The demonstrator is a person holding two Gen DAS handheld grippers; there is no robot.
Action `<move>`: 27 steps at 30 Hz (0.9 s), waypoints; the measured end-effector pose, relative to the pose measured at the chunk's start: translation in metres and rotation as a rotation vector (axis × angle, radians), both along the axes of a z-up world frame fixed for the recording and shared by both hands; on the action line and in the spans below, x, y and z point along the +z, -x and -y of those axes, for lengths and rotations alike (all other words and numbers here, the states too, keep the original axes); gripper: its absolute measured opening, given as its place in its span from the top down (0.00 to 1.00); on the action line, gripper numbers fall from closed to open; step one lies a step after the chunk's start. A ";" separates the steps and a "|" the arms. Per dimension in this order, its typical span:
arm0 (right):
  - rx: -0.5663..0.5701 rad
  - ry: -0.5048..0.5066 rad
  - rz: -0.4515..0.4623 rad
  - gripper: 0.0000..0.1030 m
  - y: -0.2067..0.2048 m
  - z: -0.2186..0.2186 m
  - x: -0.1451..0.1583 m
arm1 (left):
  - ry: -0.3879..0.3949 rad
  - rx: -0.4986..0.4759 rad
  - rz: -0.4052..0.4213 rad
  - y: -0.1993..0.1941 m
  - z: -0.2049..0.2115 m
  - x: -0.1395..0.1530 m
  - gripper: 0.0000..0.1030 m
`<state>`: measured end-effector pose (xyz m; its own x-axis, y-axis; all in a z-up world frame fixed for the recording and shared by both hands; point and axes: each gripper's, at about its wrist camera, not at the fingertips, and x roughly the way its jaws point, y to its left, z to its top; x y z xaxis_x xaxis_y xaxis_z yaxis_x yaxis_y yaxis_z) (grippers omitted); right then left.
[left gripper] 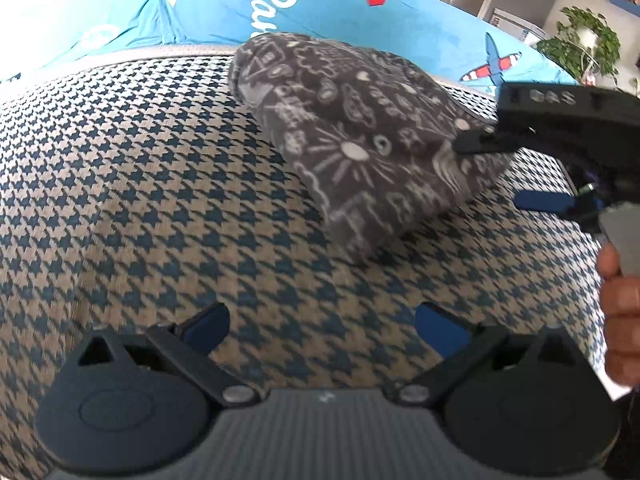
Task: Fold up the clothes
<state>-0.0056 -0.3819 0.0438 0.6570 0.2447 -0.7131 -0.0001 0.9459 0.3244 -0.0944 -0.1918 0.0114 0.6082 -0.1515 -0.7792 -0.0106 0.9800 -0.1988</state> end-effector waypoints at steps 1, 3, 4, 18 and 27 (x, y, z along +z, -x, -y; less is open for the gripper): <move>0.001 -0.002 0.001 0.22 0.001 0.001 0.000 | -0.014 -0.001 0.011 0.004 0.003 0.003 0.00; 0.000 -0.003 0.005 0.22 0.003 0.003 0.000 | -0.034 -0.010 0.037 0.011 0.009 0.008 0.00; 0.000 -0.001 0.003 0.22 0.003 0.004 0.000 | -0.040 -0.018 0.046 0.014 0.012 0.010 0.00; -0.006 -0.024 0.013 0.22 0.009 0.017 0.005 | -0.090 -0.084 0.106 0.035 0.048 0.036 0.00; -0.036 -0.052 0.030 0.22 0.010 0.031 0.010 | -0.112 -0.105 0.126 0.030 0.056 0.049 0.00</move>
